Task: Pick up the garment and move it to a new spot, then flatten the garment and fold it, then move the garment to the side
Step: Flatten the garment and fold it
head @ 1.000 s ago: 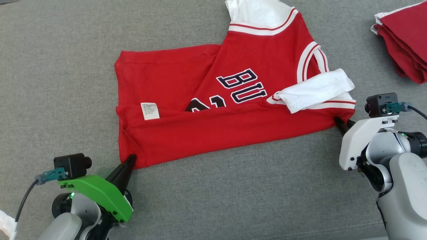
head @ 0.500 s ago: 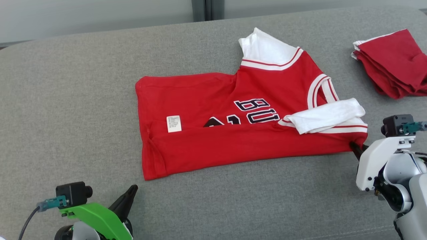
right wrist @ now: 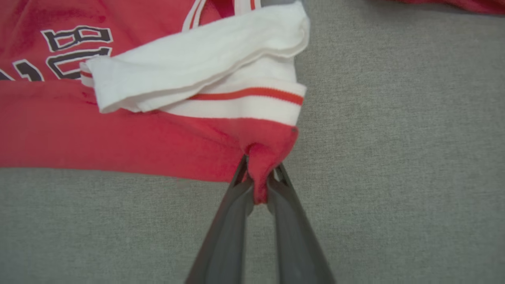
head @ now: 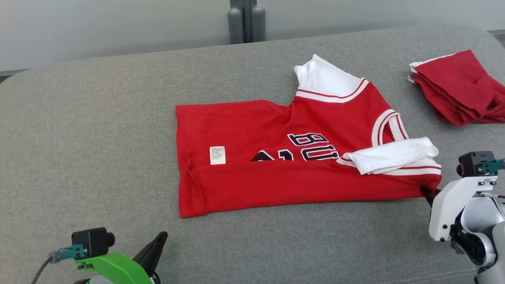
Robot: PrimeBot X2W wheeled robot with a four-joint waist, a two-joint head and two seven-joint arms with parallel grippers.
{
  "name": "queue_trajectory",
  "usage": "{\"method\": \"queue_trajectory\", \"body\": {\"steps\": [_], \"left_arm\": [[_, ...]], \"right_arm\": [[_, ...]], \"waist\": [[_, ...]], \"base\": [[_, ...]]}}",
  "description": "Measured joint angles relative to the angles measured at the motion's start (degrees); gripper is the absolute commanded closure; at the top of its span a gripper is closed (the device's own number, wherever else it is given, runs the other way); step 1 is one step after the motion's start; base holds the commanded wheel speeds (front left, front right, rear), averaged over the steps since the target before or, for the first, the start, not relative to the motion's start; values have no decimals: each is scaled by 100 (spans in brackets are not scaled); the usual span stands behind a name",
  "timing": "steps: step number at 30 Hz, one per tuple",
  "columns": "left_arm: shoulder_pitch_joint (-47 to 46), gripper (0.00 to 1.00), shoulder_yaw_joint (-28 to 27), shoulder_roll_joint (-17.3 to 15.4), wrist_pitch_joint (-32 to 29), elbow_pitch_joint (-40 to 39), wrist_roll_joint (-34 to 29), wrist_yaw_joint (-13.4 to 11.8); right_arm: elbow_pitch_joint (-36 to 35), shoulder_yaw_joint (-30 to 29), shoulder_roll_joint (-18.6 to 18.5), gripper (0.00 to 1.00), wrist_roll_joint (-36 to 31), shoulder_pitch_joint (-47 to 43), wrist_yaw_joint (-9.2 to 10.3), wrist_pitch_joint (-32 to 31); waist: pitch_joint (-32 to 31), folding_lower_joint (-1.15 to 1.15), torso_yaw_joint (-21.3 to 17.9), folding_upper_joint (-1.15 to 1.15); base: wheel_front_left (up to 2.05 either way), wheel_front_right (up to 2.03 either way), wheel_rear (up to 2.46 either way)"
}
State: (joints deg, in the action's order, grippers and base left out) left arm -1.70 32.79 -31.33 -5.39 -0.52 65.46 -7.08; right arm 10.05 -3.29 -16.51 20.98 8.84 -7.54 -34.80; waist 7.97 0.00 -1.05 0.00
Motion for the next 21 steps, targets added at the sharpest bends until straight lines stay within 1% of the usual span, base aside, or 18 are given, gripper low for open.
{"method": "queue_trajectory", "body": {"steps": [1,2,4,5,6,7,10,12,16,19,21], "left_arm": [[3,100,-2,-8,15,-18,-12,-18],[5,100,-11,-12,40,-31,-37,-55],[13,100,-100,-3,187,-24,-77,-162],[11,72,-137,-5,264,-27,-123,-201],[10,20,-136,-8,330,-40,-204,-221],[10,0,-145,-5,378,-56,-234,-250],[-30,0,-168,-87,485,-136,-471,-355],[-186,0,-268,-154,548,-226,-563,-427],[-949,0,-420,-290,586,-324,-892,-472],[-1770,0,-460,-286,541,-186,-1174,-437],[-2313,0,-404,-196,421,12,-1258,-343]], "right_arm": [[1,-15,2,71,-16,-28,0,1],[5,-38,4,2,-35,-41,0,1],[9,-77,5,0,-86,-42,0,11],[9,-94,10,0,-126,-43,0,37],[1,-86,5,0,-169,-44,0,46],[-21,-76,-8,0,-203,-46,0,62],[-226,-64,-71,0,-299,4,0,115],[-452,-55,-78,0,-294,220,1,111],[-854,55,-79,0,-396,1073,1,66],[-871,203,-19,0,-667,1914,1,3],[-740,372,57,0,-843,2475,1,-52]], "waist": [[1,0,4,0],[3,0,9,0],[-4,0,19,0],[-14,0,22,0],[-30,0,25,0],[-44,0,25,0],[-82,0,24,0],[-52,0,23,0],[132,0,23,0],[374,0,22,0],[572,0,22,0]], "base": [[0,0,0],[0,0,0],[0,0,0],[0,0,0],[0,0,0],[0,0,0],[0,0,0],[0,0,0],[0,0,0],[0,0,0],[0,0,0]]}}
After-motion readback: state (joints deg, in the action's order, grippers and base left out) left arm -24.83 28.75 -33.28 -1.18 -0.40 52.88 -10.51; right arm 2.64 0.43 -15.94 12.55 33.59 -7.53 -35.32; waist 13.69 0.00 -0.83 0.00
